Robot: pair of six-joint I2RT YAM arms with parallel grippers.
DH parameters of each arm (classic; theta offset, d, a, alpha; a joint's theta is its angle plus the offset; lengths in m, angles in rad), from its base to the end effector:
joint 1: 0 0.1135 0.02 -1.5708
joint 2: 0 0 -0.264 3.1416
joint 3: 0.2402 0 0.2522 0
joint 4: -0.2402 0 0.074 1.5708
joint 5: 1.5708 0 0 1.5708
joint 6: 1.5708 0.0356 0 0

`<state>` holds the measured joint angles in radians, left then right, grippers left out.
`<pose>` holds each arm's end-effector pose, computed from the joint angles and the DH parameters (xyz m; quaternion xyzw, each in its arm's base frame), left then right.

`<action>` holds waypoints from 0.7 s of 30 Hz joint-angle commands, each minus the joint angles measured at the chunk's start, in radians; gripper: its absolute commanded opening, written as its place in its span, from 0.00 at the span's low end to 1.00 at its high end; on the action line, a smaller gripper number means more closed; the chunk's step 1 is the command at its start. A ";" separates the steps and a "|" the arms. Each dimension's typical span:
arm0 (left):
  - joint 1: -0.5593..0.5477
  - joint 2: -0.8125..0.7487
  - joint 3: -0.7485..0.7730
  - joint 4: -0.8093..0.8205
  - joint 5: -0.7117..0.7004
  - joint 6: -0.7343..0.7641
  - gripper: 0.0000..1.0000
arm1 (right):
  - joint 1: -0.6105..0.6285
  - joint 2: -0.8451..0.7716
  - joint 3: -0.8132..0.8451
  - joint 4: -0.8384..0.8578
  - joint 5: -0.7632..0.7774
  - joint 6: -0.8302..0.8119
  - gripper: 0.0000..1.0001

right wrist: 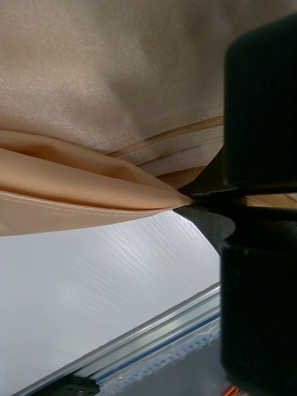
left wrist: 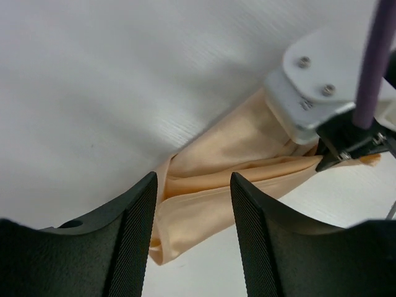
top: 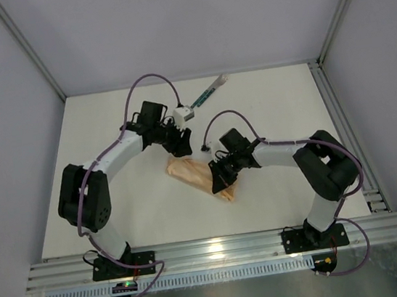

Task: Fold the napkin into a case and place the utensils inside
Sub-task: Smooth out the smaller rectangle-folded napkin at the center of the board.

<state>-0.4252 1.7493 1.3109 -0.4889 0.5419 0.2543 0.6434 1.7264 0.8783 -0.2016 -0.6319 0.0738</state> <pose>0.3357 -0.1722 0.2400 0.3844 0.8336 -0.2790 0.2819 0.2427 0.2082 0.1412 -0.3349 0.8589 0.3671 0.1239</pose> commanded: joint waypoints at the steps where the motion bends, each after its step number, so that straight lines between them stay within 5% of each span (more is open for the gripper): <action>1: -0.015 -0.089 -0.135 0.051 0.155 0.161 0.54 | -0.021 0.007 0.051 0.047 -0.055 0.006 0.04; 8: -0.073 -0.085 -0.148 -0.049 0.130 0.468 0.56 | -0.053 0.056 0.054 0.083 -0.106 0.029 0.04; 21: -0.181 -0.040 -0.197 0.012 0.098 0.652 0.65 | -0.062 0.096 0.054 0.142 -0.103 0.032 0.04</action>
<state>-0.5961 1.6939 1.1126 -0.5186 0.6327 0.8406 0.5869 1.8114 0.9077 -0.1135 -0.7208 0.0956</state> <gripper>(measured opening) 0.638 0.054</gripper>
